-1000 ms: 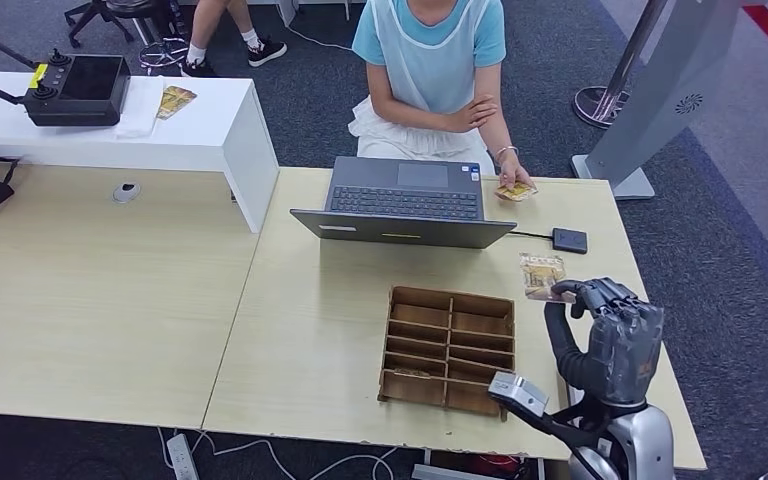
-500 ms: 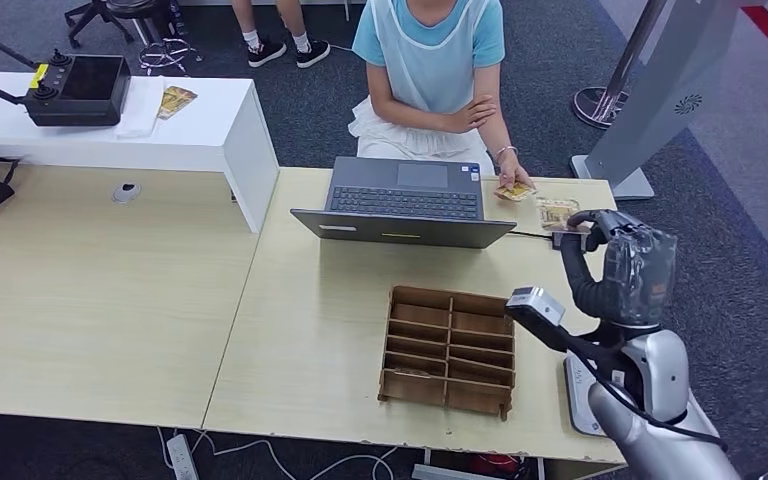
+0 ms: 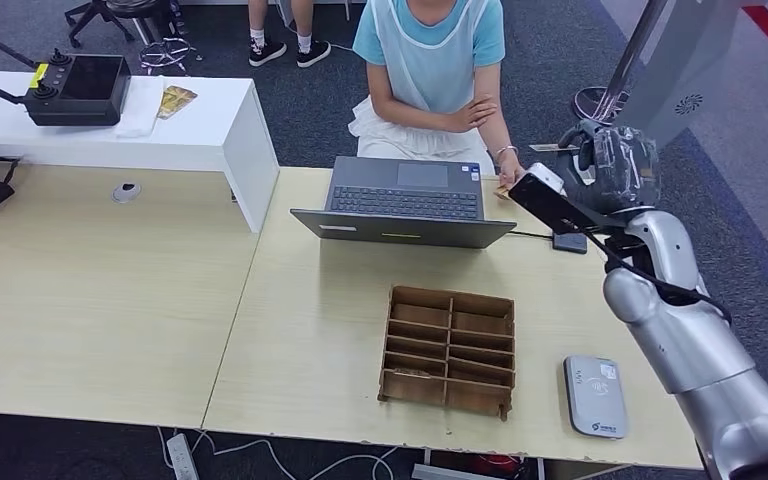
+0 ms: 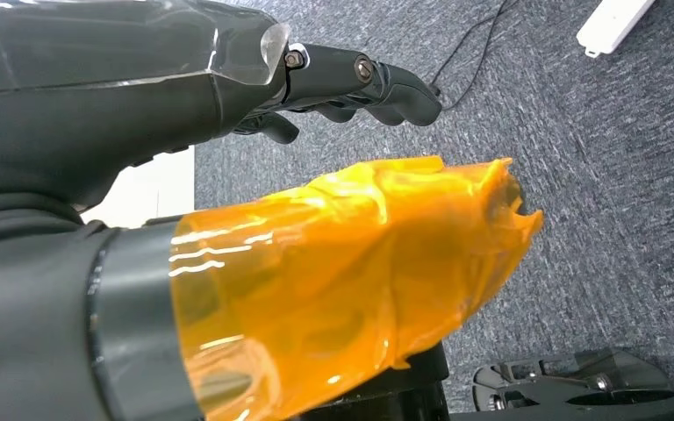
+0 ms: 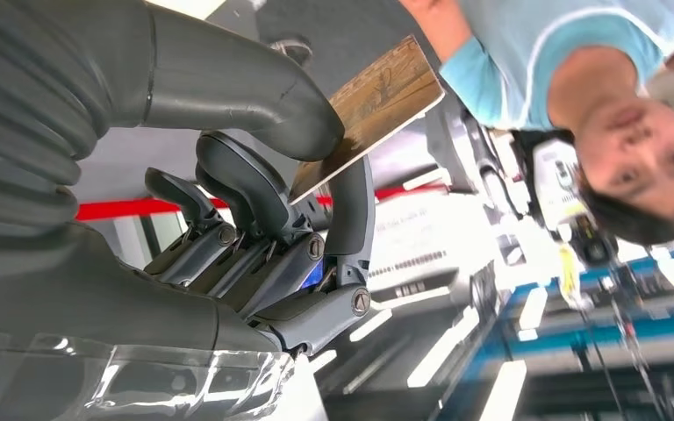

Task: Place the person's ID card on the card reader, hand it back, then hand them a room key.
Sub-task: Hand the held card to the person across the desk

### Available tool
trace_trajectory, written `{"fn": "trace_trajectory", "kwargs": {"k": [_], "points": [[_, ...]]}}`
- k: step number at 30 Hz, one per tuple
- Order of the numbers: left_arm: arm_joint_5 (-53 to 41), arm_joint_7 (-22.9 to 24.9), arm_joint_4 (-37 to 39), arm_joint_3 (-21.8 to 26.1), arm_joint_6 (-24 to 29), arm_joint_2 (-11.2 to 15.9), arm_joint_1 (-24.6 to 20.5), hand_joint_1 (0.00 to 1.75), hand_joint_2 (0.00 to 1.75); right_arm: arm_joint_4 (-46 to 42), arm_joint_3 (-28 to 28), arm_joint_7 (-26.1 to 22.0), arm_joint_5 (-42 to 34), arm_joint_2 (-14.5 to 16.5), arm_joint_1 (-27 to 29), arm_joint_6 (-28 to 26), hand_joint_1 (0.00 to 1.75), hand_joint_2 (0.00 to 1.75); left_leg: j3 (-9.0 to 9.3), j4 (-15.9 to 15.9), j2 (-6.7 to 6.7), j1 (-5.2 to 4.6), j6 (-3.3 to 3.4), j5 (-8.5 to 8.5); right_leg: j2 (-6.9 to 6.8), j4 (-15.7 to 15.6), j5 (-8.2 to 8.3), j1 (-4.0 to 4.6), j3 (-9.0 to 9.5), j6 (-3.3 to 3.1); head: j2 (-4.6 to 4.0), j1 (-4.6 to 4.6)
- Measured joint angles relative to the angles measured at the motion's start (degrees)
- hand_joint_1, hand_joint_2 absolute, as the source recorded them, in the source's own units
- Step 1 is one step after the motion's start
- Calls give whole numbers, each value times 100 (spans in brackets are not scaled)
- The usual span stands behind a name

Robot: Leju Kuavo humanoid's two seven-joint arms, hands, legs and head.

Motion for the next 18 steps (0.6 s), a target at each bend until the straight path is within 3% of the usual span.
{"fn": "trace_trajectory", "kwargs": {"k": [10,18], "points": [[0,-90,-37,-5,-1,41,0,0,0,1715,631,252,-324,440,-1274,402,175,175,-1,0,-1,0,-1,0,0,1,0,1,-2,0,0,1],[0,-202,-62,-13,0,63,2,0,0,2848,816,226,-762,965,-1772,575,174,175,-1,0,-2,3,-2,1,0,1,0,1,-3,0,0,1]]}}
